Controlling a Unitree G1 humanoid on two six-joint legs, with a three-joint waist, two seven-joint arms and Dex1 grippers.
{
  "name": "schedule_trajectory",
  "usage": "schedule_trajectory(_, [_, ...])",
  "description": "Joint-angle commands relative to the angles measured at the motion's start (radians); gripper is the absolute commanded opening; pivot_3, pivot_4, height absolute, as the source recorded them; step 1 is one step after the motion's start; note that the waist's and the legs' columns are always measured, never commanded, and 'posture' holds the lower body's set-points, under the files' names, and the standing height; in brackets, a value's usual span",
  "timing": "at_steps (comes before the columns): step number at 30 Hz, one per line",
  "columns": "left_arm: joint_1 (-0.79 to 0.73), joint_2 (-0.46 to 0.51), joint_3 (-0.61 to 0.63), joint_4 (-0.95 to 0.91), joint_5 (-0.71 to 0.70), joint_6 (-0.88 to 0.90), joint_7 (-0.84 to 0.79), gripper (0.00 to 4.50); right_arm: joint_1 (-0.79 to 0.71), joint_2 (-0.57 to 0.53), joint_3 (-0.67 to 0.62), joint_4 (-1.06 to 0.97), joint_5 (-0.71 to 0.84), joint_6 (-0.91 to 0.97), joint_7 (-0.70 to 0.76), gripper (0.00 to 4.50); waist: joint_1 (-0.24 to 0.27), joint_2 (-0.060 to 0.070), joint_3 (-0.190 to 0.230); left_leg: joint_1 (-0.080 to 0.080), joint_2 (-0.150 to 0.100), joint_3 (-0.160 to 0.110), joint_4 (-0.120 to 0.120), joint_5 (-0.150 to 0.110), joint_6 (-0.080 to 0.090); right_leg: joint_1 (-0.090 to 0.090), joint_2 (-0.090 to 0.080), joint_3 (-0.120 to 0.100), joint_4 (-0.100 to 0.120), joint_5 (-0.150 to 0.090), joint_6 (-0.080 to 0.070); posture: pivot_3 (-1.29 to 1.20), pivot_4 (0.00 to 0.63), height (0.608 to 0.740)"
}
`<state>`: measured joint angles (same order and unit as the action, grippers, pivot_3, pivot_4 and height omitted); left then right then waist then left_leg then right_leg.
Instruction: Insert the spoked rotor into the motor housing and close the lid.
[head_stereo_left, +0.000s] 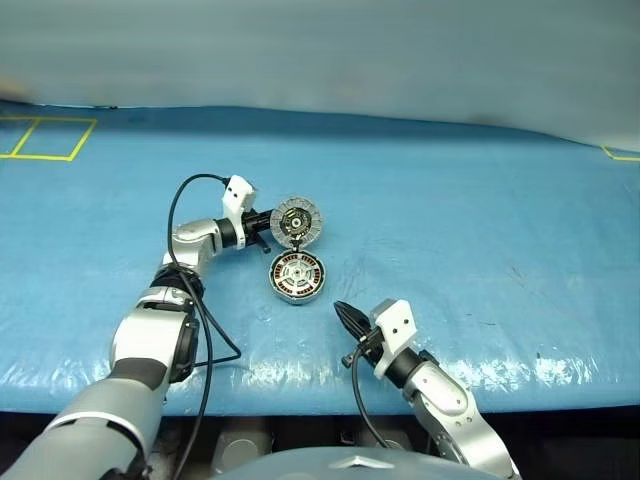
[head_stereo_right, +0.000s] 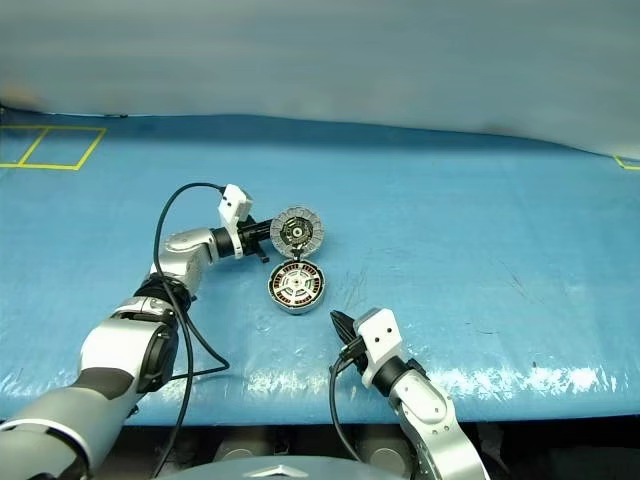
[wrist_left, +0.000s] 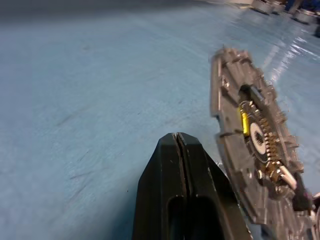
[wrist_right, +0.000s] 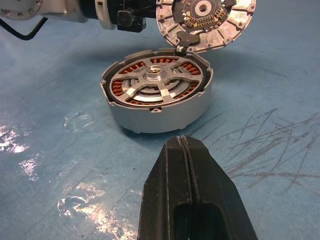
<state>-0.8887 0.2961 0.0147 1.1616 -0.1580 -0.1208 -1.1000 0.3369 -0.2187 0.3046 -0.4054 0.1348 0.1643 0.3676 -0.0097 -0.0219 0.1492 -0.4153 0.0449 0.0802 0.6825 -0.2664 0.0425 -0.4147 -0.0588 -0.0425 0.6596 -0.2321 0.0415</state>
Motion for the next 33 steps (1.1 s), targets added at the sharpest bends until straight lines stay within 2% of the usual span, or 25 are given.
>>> schedule_trajectory(1, [-0.031, -0.009, -0.014, 0.02, 0.029, -0.046, -0.064, 0.03, 0.005, 0.008, -0.005, -0.03, 0.024, 0.004, 0.002, 0.0, -0.001, 0.0, 0.0, 0.0, 0.0, 0.0, 0.0, 0.0, 0.0, 0.0, 0.0, 0.0, 0.0, 0.0, 0.0, 0.0, 0.15, 0.74])
schedule_trajectory(14, [-0.053, -0.02, -0.019, 0.033, 0.054, -0.032, -0.236, 0.03, 0.01, 0.015, -0.021, -0.035, 0.033, 0.041, -0.017, 0.0, 0.0, 0.0, 0.0, -0.001, 0.0, -0.001, 0.001, 0.0, 0.001, 0.0, 0.0, 0.0, 0.0, 0.0, 0.0, 0.0, 0.15, 0.74])
schedule_trajectory(21, [-0.059, 0.004, -0.042, 0.063, 0.135, 0.015, -0.054, 0.03, -0.003, 0.016, -0.023, -0.037, 0.047, 0.075, -0.02, 0.0, 0.0, 0.0, 0.0, 0.0, 0.0, -0.001, 0.001, 0.0, 0.001, 0.0, 0.0, 0.0, 0.001, 0.0, 0.0, 0.0, 0.15, 0.74])
schedule_trajectory(25, [-0.03, 0.003, 0.028, 0.032, 0.082, 0.045, 0.046, 0.03, -0.036, 0.017, -0.057, -0.032, 0.033, 0.092, -0.049, 0.0, 0.0, 0.0, 0.0, -0.001, 0.001, -0.001, 0.002, 0.0, 0.001, 0.0, 0.0, 0.0, 0.001, 0.001, 0.001, 0.0, 0.15, 0.74])
schedule_trajectory(29, [0.124, -0.001, 0.087, -0.126, 0.022, -0.013, 0.095, 0.03, -0.131, 0.022, -0.128, -0.012, 0.006, 0.178, -0.125, 0.0, -0.006, 0.001, 0.0, 0.0, 0.002, -0.001, 0.002, 0.0, 0.001, 0.0, -0.001, 0.001, 0.002, 0.001, 0.002, 0.0, 0.15, 0.74])
schedule_trajectory(33, [0.399, -0.026, 0.097, -0.501, -0.019, -0.02, 0.176, 0.03, -0.297, 0.023, -0.192, 0.051, 0.004, 0.284, -0.161, 0.0, -0.01, 0.001, 0.0, 0.001, 0.004, 0.001, 0.001, 0.001, -0.001, 0.0, -0.002, 0.002, 0.002, 0.001, 0.001, 0.0, 0.15, 0.74])
